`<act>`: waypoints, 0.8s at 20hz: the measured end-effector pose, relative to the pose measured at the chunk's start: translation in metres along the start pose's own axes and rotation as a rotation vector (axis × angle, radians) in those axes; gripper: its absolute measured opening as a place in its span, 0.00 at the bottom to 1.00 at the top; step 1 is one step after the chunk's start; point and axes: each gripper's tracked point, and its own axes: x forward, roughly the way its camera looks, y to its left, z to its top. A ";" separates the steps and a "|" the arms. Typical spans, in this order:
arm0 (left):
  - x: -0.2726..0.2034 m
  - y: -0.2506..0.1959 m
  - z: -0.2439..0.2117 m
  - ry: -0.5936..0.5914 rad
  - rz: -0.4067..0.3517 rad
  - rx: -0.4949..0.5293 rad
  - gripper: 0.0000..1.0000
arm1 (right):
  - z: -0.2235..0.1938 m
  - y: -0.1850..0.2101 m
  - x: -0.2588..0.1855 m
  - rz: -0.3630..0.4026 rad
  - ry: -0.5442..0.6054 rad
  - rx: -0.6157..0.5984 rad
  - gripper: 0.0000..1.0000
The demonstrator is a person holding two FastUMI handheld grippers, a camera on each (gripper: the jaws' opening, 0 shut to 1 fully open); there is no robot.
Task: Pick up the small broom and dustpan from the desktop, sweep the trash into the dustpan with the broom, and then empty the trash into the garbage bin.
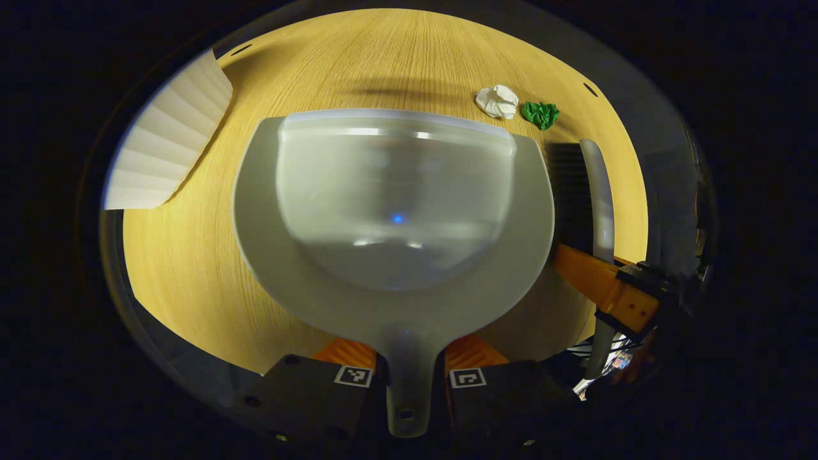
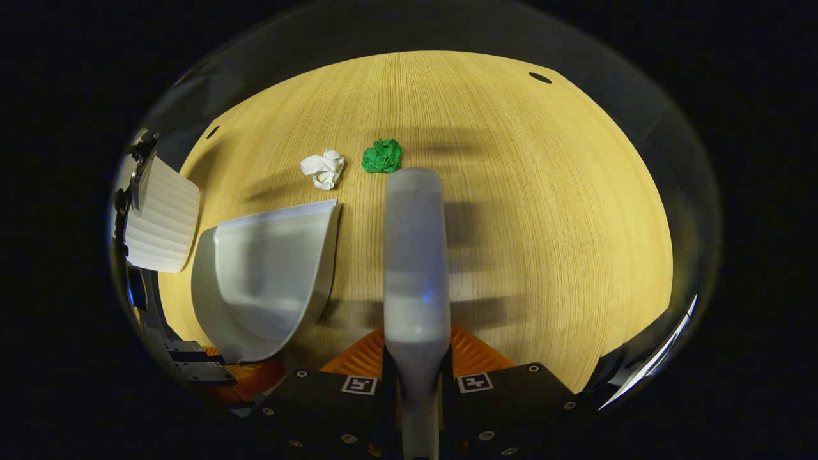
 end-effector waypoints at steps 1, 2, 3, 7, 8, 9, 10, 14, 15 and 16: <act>0.000 0.002 0.001 -0.003 0.002 0.003 0.29 | 0.001 0.001 0.000 0.011 0.000 -0.002 0.30; 0.000 0.002 0.001 0.009 0.003 0.017 0.29 | 0.002 0.001 -0.001 0.019 -0.002 -0.001 0.30; -0.001 0.004 0.003 0.012 0.002 0.030 0.29 | 0.004 -0.001 -0.002 0.021 -0.006 -0.003 0.30; -0.008 0.019 0.011 0.025 0.000 0.129 0.29 | 0.022 -0.016 0.000 0.003 -0.024 -0.007 0.30; -0.010 0.024 0.013 0.033 0.003 0.164 0.29 | 0.030 -0.021 0.002 -0.006 -0.032 -0.012 0.30; -0.010 0.028 0.016 0.041 0.003 0.198 0.29 | 0.039 -0.027 0.004 -0.017 -0.041 -0.023 0.30; -0.012 0.032 0.021 0.047 0.003 0.231 0.29 | 0.048 -0.032 0.006 -0.025 -0.042 -0.037 0.30; -0.020 0.049 0.033 0.091 0.007 0.391 0.29 | 0.084 -0.040 0.016 -0.021 -0.040 -0.096 0.30; -0.019 0.050 0.036 0.100 0.008 0.430 0.29 | 0.090 -0.039 0.018 -0.017 -0.038 -0.127 0.30; -0.020 0.053 0.038 0.113 0.008 0.461 0.29 | 0.097 -0.038 0.020 -0.012 -0.041 -0.149 0.30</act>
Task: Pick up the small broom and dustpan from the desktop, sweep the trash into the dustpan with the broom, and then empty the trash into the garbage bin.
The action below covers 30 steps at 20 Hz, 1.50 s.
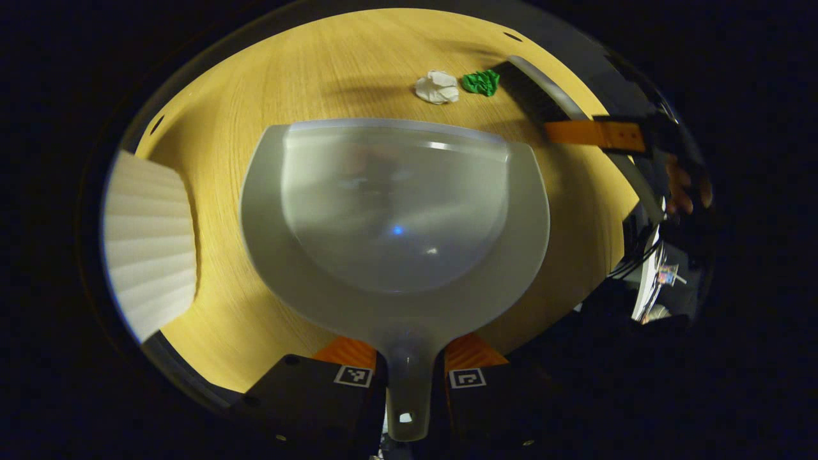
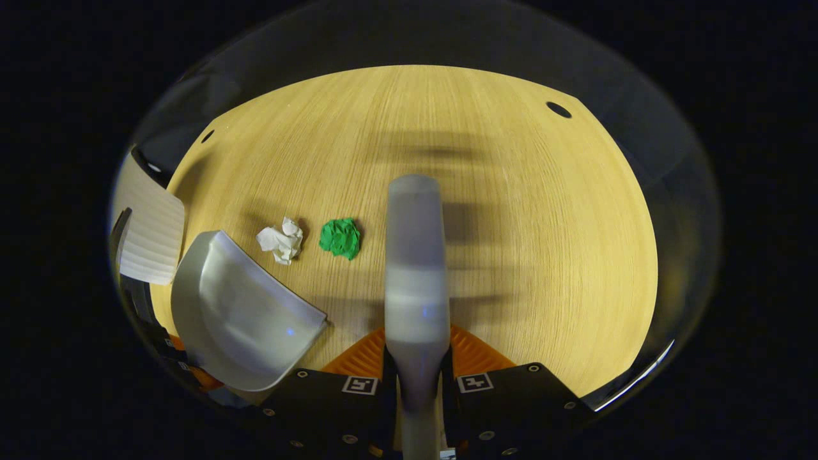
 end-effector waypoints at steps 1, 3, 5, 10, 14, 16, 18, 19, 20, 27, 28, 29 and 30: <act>0.000 0.005 0.000 0.009 0.005 0.041 0.29 | 0.008 0.001 0.003 0.008 -0.006 -0.024 0.31; 0.000 0.018 0.000 0.034 0.023 0.117 0.29 | 0.017 0.002 0.011 0.015 -0.001 -0.085 0.30; 0.000 0.024 0.004 0.050 0.028 0.173 0.29 | 0.029 0.004 0.015 0.028 0.000 -0.144 0.30; 0.005 0.027 -0.001 0.046 0.019 0.240 0.29 | 0.041 0.028 0.016 0.110 -0.016 -0.355 0.30; 0.007 0.027 -0.004 0.035 0.006 0.233 0.29 | 0.029 0.066 0.005 0.281 0.044 -0.473 0.30; 0.008 0.029 -0.005 0.030 0.005 0.229 0.29 | 0.027 0.083 -0.002 0.360 0.062 -0.519 0.30; 0.011 0.028 -0.006 0.030 0.005 0.220 0.29 | 0.034 0.091 -0.008 0.393 0.069 -0.563 0.30; 0.009 0.027 -0.007 0.022 0.002 0.210 0.29 | 0.037 0.097 -0.011 0.431 0.087 -0.559 0.30; 0.009 0.027 -0.005 0.016 0.004 0.200 0.29 | 0.043 0.100 -0.014 0.444 0.096 -0.551 0.30; 0.020 0.015 -0.002 -0.040 -0.012 0.016 0.29 | 0.072 0.063 -0.005 0.298 0.020 -0.378 0.30; 0.023 0.018 0.000 -0.045 -0.017 -0.010 0.29 | 0.078 0.059 -0.003 0.285 0.014 -0.340 0.30; 0.028 0.016 0.001 -0.057 -0.021 -0.033 0.29 | 0.084 0.057 -0.001 0.275 0.007 -0.299 0.30; 0.030 0.012 0.002 -0.061 -0.025 -0.060 0.29 | 0.089 0.055 0.000 0.259 0.004 -0.268 0.30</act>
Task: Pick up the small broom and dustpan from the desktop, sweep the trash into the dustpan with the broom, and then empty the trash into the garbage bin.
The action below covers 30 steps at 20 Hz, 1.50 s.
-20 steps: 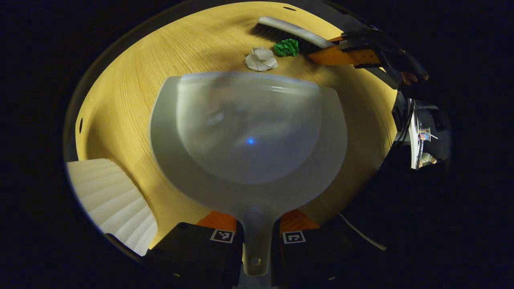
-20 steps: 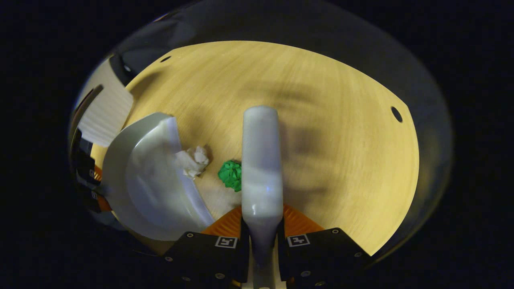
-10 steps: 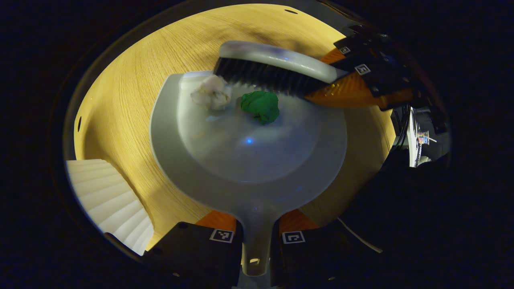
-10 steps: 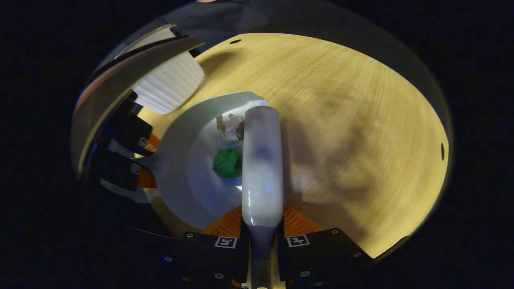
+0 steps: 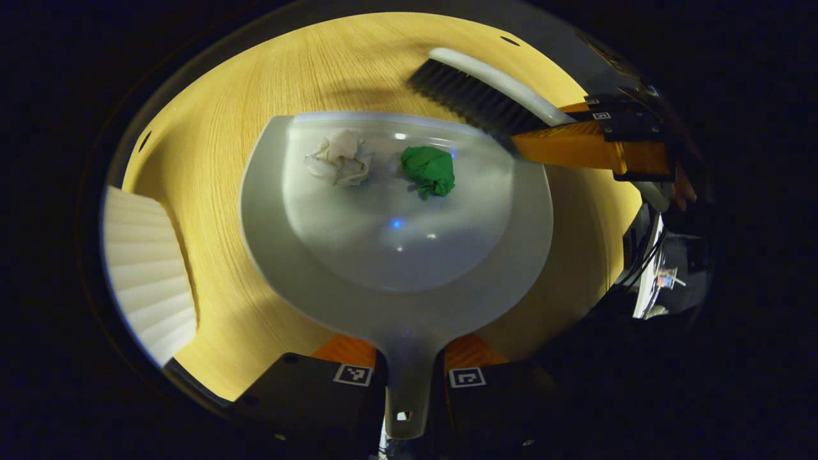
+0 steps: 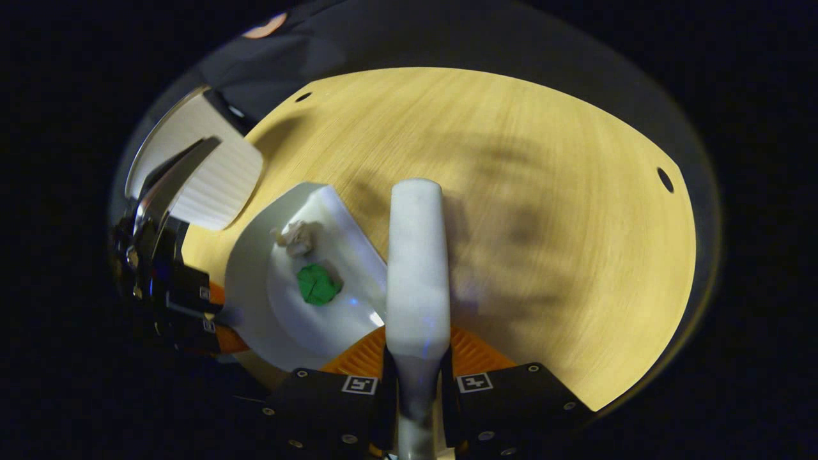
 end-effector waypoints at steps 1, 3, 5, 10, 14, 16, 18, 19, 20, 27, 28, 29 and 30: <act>0.002 -0.003 0.000 -0.004 -0.002 -0.027 0.29 | 0.005 -0.004 0.002 -0.024 -0.010 0.029 0.30; 0.007 -0.008 0.003 -0.015 0.005 -0.071 0.29 | 0.009 -0.005 0.003 -0.065 -0.051 0.112 0.31; 0.008 -0.011 0.004 -0.022 0.024 -0.105 0.29 | 0.013 -0.011 0.002 -0.085 -0.091 0.233 0.30; 0.008 -0.024 0.013 -0.042 0.024 -0.203 0.29 | 0.018 -0.009 0.015 -0.115 -0.127 0.361 0.30; 0.010 -0.034 0.018 -0.058 0.030 -0.278 0.29 | 0.016 -0.013 0.010 -0.110 -0.145 0.396 0.30; 0.009 -0.038 0.020 -0.065 0.024 -0.311 0.29 | 0.003 -0.013 0.014 -0.141 -0.125 0.368 0.30; 0.006 -0.037 0.024 -0.084 0.031 -0.338 0.29 | -0.012 -0.010 0.015 -0.142 -0.095 0.360 0.30; 0.004 -0.040 0.026 -0.105 0.035 -0.349 0.29 | -0.019 -0.007 0.019 -0.136 -0.084 0.355 0.30; 0.000 -0.041 0.028 -0.119 0.036 -0.354 0.29 | -0.026 -0.005 0.023 -0.135 -0.071 0.350 0.30; -0.023 -0.041 0.035 -0.289 0.076 -0.319 0.29 | -0.052 0.013 0.033 -0.141 -0.039 0.280 0.30; -0.023 -0.041 0.036 -0.312 0.072 -0.321 0.29 | -0.055 0.015 0.035 -0.142 -0.033 0.275 0.30; -0.023 -0.040 0.037 -0.332 0.069 -0.315 0.29 | -0.060 0.015 0.033 -0.139 -0.032 0.269 0.30; -0.023 -0.039 0.038 -0.350 0.071 -0.308 0.29 | -0.064 0.014 0.032 -0.141 -0.026 0.258 0.30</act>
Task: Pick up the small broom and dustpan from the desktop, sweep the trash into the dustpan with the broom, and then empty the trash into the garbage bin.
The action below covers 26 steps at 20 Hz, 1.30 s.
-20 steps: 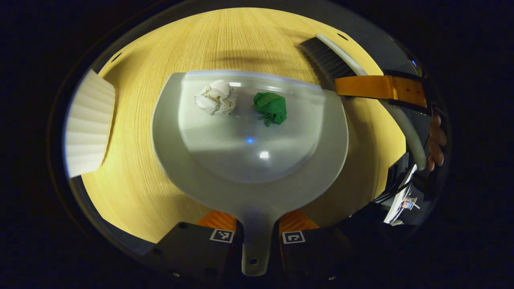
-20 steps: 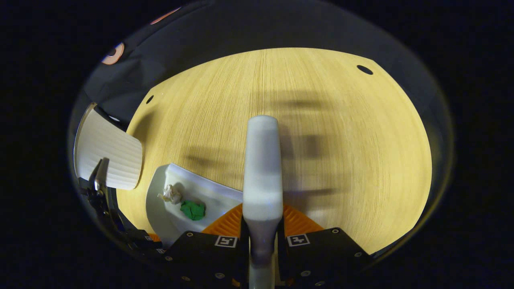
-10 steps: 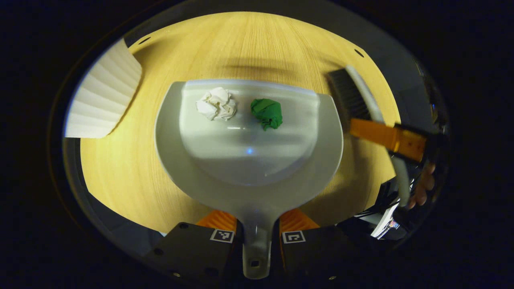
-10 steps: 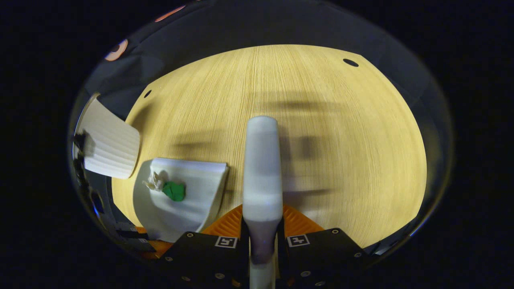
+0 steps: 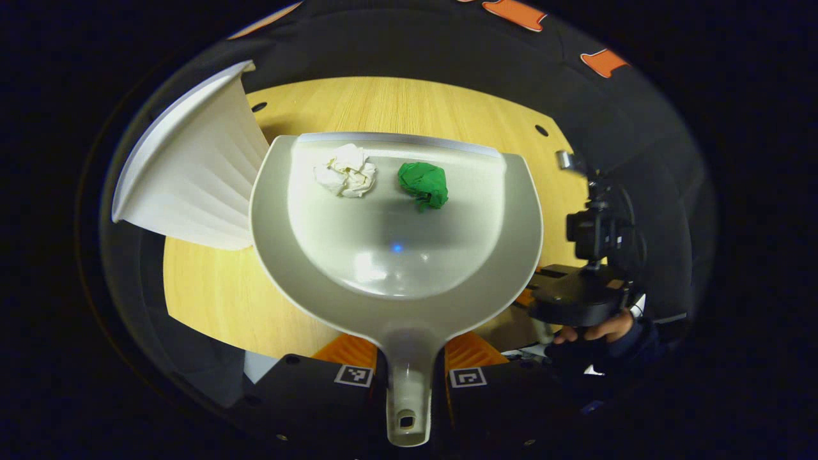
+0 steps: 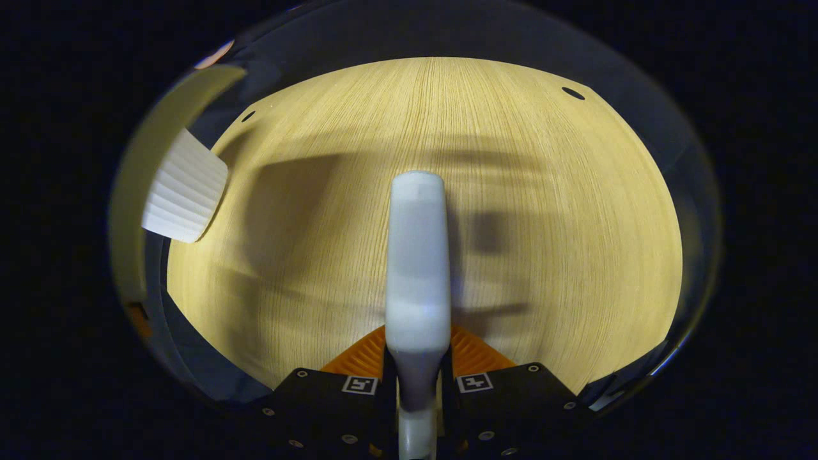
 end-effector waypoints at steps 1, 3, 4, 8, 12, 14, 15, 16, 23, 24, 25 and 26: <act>0.004 0.003 -0.003 -0.016 0.007 0.009 0.29 | -0.002 -0.001 0.001 -0.002 -0.001 -0.010 0.30; 0.013 0.005 -0.005 -0.038 0.020 0.022 0.29 | -0.003 0.000 0.001 -0.004 -0.010 -0.030 0.30; 0.017 0.005 -0.004 -0.054 0.016 0.027 0.29 | -0.004 0.001 0.003 -0.003 -0.009 -0.039 0.30; 0.020 0.005 0.002 -0.095 0.013 0.007 0.29 | -0.004 0.000 0.003 -0.011 -0.019 -0.066 0.32; -0.006 0.036 0.015 -0.139 0.070 -0.077 0.29 | -0.004 0.003 0.001 -0.005 -0.031 -0.075 0.38; -0.020 0.072 0.021 -0.153 0.112 -0.115 0.29 | -0.005 0.007 0.002 0.009 -0.025 -0.073 0.40; -0.027 0.093 0.023 -0.157 0.133 -0.130 0.29 | -0.005 0.008 -0.001 0.012 -0.025 -0.072 0.44; -0.030 0.112 0.024 -0.153 0.158 -0.155 0.29 | -0.004 0.010 0.000 0.021 -0.030 -0.071 0.58; -0.038 0.232 0.017 -0.058 0.403 -0.119 0.29 | -0.002 0.014 0.001 0.036 -0.031 -0.070 0.79; -0.039 0.248 0.018 -0.037 0.446 -0.095 0.29 | -0.002 0.014 0.001 0.035 -0.030 -0.071 0.82; -0.040 0.261 0.018 -0.022 0.481 -0.069 0.29 | -0.002 0.015 0.001 0.034 -0.028 -0.073 0.82; -0.044 0.278 0.020 -0.005 0.515 -0.045 0.29 | -0.001 0.015 0.001 0.035 -0.029 -0.075 0.84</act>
